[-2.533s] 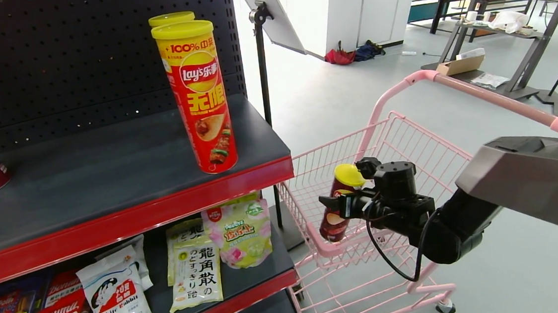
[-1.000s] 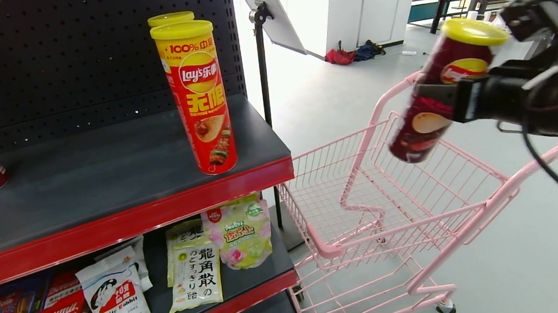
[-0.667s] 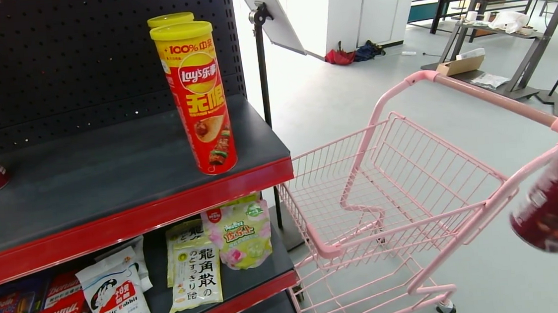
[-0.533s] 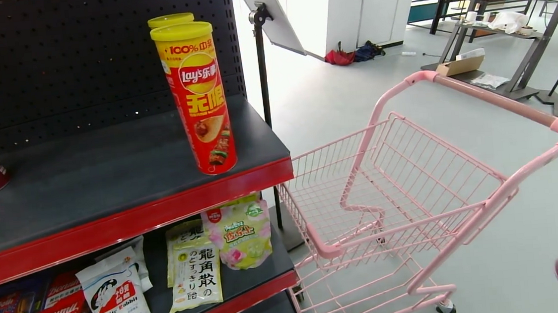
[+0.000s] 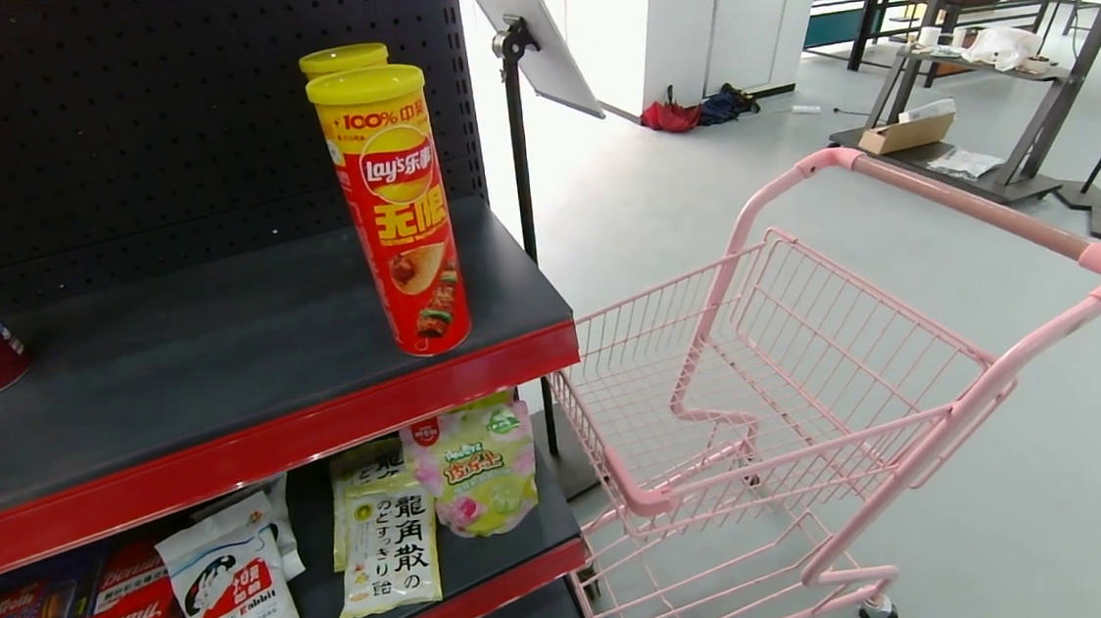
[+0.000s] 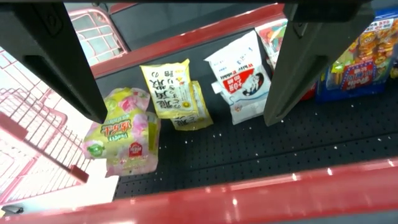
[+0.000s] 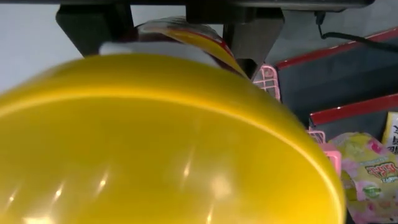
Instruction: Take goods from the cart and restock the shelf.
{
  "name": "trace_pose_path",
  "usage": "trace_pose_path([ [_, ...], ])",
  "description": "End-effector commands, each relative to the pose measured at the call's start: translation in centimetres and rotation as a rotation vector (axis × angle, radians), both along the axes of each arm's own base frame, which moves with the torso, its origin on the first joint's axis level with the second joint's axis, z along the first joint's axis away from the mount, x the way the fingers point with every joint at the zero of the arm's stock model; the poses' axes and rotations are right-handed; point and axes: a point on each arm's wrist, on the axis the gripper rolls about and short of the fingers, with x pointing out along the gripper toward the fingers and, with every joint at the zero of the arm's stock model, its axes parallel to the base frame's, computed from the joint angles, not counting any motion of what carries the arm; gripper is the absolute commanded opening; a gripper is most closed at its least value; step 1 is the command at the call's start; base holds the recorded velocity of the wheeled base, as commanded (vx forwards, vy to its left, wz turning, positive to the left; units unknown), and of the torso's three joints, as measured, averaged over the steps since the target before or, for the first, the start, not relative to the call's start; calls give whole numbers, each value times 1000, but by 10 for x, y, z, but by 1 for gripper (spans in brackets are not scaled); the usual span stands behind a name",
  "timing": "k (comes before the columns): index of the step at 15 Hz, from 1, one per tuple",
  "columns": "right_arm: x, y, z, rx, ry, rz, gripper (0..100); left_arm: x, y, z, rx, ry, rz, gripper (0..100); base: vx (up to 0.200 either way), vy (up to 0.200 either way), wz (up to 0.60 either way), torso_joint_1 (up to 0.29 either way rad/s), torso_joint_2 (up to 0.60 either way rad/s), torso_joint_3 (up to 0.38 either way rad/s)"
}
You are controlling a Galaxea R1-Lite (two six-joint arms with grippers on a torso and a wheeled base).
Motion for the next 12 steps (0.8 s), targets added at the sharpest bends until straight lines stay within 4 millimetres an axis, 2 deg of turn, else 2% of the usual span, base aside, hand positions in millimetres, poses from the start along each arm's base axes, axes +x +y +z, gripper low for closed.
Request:
trace_pose_path([
  [1,-1,0,-1,-2,-5,2,0,0,0,0,0,1,1,100,0,0,0,159,-461,-290],
  [7,7,0,2,-8,27,14,0,0,0,0,0,1,1,100,0,0,0,217,-570,-349],
  [12,14,1,4,-10,47,17,0,0,0,0,0,1,1,100,0,0,0,172,-416,-246],
])
